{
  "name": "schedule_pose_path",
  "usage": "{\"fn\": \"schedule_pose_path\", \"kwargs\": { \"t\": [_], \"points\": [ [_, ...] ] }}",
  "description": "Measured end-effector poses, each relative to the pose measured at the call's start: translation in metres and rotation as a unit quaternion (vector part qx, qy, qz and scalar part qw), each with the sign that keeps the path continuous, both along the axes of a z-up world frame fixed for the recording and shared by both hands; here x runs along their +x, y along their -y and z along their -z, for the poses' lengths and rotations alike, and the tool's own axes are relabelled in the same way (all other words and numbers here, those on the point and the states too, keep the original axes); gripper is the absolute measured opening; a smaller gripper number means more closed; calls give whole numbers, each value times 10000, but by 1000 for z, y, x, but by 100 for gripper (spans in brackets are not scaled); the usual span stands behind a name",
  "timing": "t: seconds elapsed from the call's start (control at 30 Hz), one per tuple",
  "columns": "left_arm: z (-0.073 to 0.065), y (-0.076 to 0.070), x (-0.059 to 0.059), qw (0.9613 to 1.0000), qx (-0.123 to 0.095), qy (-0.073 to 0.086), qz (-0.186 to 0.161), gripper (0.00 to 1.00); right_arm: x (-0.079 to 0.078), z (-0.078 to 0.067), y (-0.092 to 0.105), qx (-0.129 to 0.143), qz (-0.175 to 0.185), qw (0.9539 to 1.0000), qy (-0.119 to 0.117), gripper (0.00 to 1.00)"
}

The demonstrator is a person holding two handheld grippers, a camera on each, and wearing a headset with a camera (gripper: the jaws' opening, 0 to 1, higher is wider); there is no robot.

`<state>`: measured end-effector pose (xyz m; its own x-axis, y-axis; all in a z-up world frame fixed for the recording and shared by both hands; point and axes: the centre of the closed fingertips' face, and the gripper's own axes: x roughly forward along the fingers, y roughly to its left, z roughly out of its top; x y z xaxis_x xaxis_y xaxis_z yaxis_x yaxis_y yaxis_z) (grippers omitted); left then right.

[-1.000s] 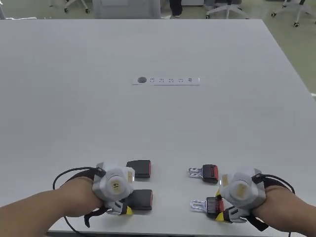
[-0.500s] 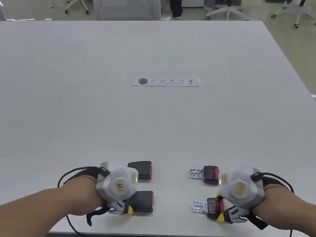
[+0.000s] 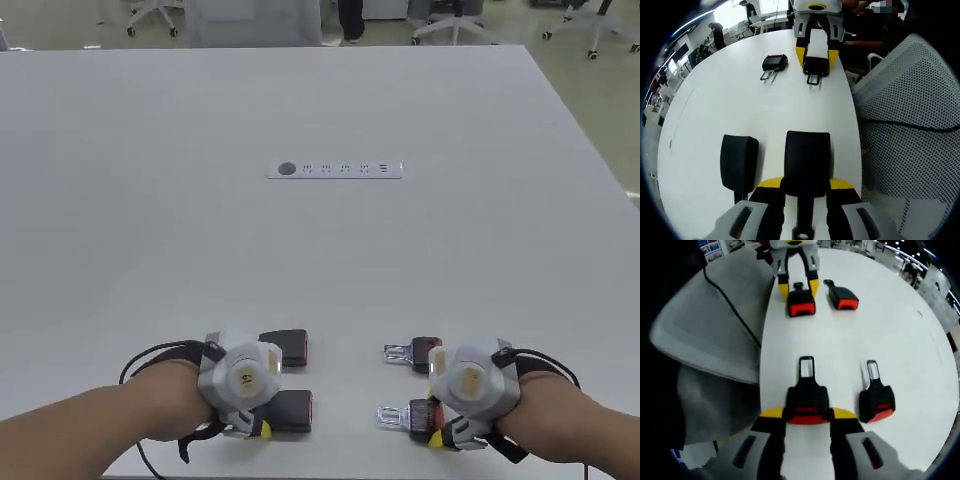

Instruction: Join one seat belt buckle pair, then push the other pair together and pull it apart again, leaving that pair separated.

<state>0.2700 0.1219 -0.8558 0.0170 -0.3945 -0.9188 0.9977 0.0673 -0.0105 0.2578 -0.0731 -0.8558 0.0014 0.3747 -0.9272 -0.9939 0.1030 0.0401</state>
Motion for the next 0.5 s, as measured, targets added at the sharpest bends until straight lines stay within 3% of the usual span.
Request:
{"fn": "schedule_pose_path", "kwargs": {
  "t": [0.5],
  "points": [
    [1,0,-1,10000,39,1,-3,32,2,0,-42,114,-55,9999,116,34]
  ]
}}
